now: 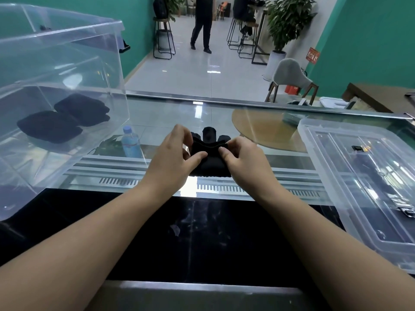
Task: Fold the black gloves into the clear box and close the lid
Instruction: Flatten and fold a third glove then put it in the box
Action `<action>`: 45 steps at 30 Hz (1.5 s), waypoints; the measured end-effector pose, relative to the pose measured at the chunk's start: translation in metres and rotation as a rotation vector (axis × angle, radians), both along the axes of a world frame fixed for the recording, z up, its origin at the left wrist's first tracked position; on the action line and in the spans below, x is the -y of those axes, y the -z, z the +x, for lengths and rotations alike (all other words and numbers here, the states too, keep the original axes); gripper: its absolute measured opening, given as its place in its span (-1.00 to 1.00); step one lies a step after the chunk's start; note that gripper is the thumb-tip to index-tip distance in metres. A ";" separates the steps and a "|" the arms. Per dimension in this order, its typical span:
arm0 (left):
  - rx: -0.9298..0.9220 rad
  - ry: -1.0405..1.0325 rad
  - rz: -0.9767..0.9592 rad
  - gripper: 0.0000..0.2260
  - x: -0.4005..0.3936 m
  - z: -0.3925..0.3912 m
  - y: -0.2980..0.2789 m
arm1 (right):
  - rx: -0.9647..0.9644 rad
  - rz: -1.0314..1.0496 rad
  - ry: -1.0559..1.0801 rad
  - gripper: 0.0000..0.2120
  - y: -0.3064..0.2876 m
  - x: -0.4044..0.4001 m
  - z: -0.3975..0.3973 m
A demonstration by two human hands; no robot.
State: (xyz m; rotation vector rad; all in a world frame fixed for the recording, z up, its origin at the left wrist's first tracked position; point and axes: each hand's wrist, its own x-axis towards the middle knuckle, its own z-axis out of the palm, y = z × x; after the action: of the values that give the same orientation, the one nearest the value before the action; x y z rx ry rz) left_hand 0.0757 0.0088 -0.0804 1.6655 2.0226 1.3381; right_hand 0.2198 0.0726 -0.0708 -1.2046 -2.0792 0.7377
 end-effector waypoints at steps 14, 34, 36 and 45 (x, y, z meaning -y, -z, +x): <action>-0.315 0.390 -0.265 -0.47 0.008 -0.021 -0.005 | 0.065 0.203 -0.084 -0.95 -0.001 -0.008 0.010; -0.341 0.301 -0.262 -0.61 0.005 -0.016 -0.004 | 0.400 0.126 -0.369 -0.61 -0.009 -0.006 0.026; -0.345 0.308 -0.265 -0.53 0.006 -0.017 -0.004 | 0.382 0.136 -0.378 -0.64 -0.009 -0.005 0.027; -0.220 0.316 -0.279 -0.82 0.020 -0.025 -0.019 | 0.400 0.208 -0.403 -0.68 -0.010 0.000 0.032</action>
State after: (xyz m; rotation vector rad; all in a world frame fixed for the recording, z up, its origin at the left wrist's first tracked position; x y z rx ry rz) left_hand 0.0502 -0.0113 -0.0615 1.9597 1.8458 0.7617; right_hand 0.2518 0.0729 -0.0611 -0.8776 -2.7029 0.4574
